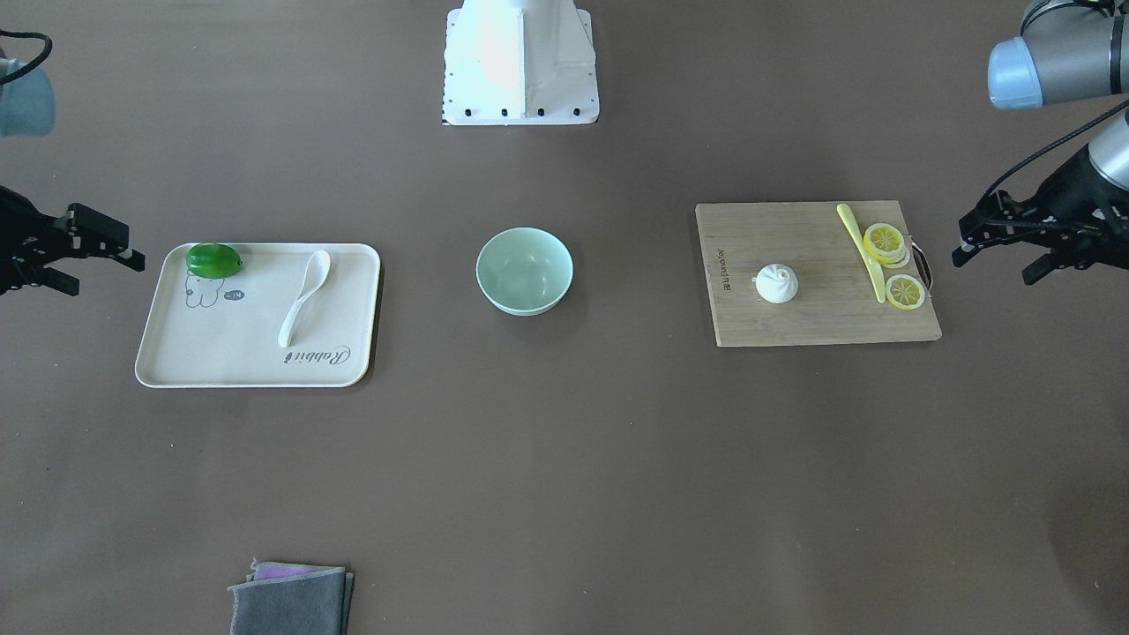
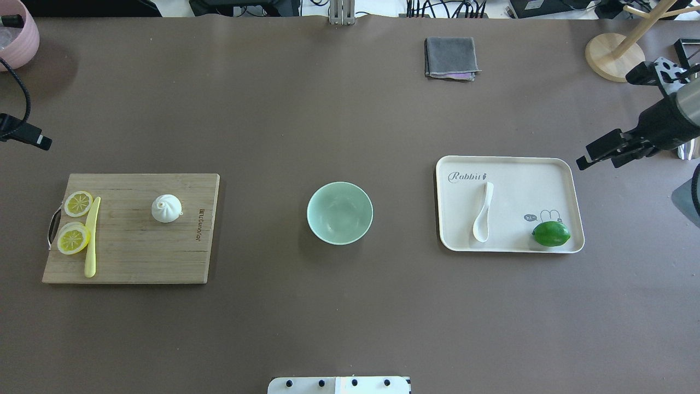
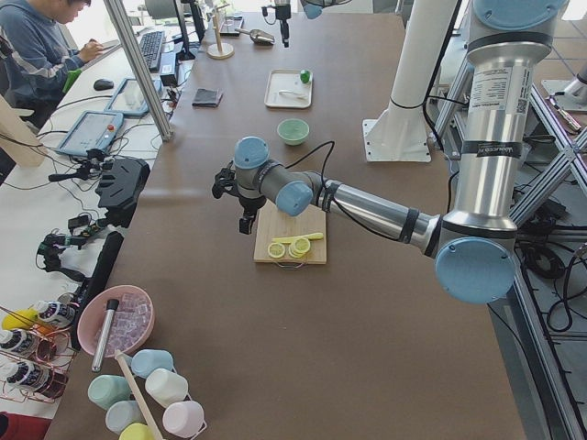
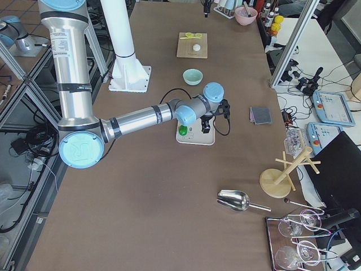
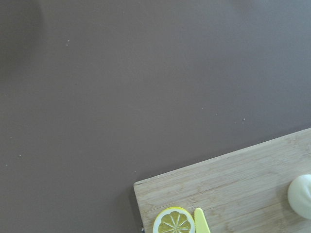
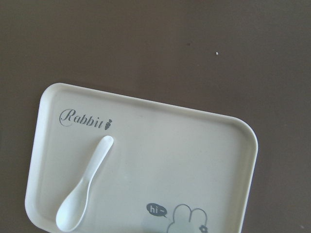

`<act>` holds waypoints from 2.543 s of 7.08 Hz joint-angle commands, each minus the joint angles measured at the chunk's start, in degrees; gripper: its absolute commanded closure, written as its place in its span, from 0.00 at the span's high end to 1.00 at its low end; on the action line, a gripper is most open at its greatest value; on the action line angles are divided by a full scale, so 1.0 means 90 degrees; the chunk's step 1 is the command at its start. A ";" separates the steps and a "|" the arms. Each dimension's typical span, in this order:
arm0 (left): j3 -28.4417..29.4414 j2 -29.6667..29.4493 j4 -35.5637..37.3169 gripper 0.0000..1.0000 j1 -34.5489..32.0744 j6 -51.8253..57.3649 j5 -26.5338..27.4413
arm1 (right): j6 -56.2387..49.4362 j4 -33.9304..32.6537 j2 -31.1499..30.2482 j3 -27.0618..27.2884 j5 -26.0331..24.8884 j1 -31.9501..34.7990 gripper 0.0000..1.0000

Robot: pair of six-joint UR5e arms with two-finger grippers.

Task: Put spoon and bun in bowl

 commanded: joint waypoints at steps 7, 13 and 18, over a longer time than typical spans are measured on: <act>0.0340 -0.0673 -0.0152 0.98 0.0765 -0.1068 0.0435 | 0.4235 0.1738 0.0524 -0.0563 -0.2504 -0.2489 0.86; 0.0359 -0.0809 -0.0152 0.98 0.0813 -0.1175 0.0562 | 0.4813 0.1738 0.0613 -0.0710 -0.2807 -0.2479 0.39; 0.0398 -0.0800 -0.0152 0.98 0.0823 -0.1215 0.0562 | 0.5278 0.1700 0.0913 -0.0448 -0.2748 -0.2470 0.00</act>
